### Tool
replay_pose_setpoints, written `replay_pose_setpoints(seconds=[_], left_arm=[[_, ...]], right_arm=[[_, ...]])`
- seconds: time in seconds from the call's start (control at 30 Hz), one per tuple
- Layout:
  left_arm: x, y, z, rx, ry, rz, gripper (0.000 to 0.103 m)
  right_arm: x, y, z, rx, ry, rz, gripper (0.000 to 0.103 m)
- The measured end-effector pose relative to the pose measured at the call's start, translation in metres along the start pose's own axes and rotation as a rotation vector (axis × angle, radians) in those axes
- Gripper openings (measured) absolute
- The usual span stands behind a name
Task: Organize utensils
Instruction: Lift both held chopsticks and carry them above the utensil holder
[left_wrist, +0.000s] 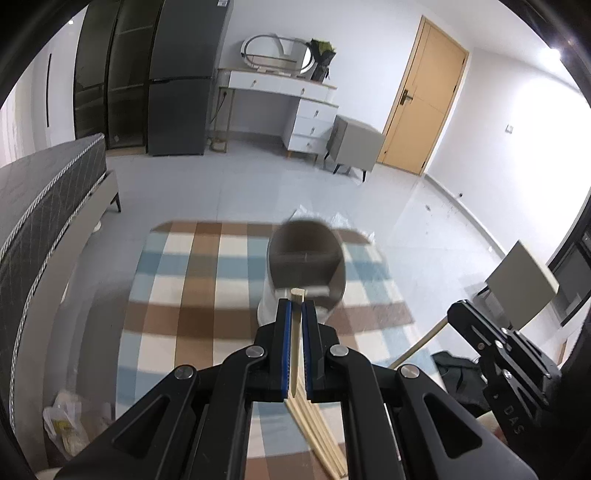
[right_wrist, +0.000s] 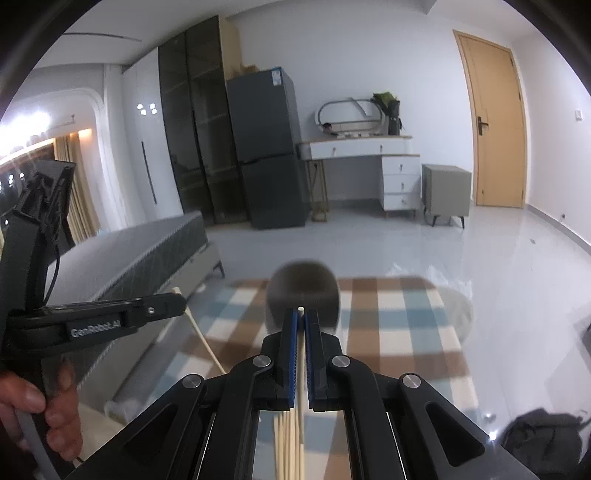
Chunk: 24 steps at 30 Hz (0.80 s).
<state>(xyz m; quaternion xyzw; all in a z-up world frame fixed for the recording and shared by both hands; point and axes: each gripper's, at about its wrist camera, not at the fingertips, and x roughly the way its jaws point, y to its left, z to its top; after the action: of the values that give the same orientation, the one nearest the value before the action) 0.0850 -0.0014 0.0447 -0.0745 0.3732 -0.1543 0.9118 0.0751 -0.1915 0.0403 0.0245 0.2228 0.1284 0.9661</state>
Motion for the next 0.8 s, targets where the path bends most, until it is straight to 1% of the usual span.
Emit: replay_pose_setpoints(seconds=[0.13, 0.3, 0.47, 0.57, 0.67, 0.8], left_arm=[[-0.011, -0.003, 0.038, 0.011, -0.074, -0.011, 0.001], [-0.003, -0.010, 0.075, 0.031, -0.102, -0.016, 0.001], [0.020, -0.017, 0.108, 0.044, -0.120, -0.017, 0.001], [0.032, -0.017, 0.117, 0.047, -0.129, -0.013, 0.001], [0.048, -0.016, 0.123, 0.055, -0.124, -0.006, 0.001], [0.068, -0.013, 0.122, 0.089, -0.094, 0.002, 0.001]], right_arm=[[0.007, -0.005, 0.038, -0.011, -0.055, 0.010, 0.003], [0.026, -0.012, 0.078, -0.016, -0.108, 0.031, 0.003], [0.051, -0.018, 0.105, -0.031, -0.143, 0.040, 0.003], [0.069, -0.024, 0.110, -0.021, -0.145, 0.044, 0.003], [0.082, -0.032, 0.108, -0.002, -0.153, 0.053, 0.003], [0.102, -0.040, 0.100, 0.015, -0.139, 0.069, 0.003]])
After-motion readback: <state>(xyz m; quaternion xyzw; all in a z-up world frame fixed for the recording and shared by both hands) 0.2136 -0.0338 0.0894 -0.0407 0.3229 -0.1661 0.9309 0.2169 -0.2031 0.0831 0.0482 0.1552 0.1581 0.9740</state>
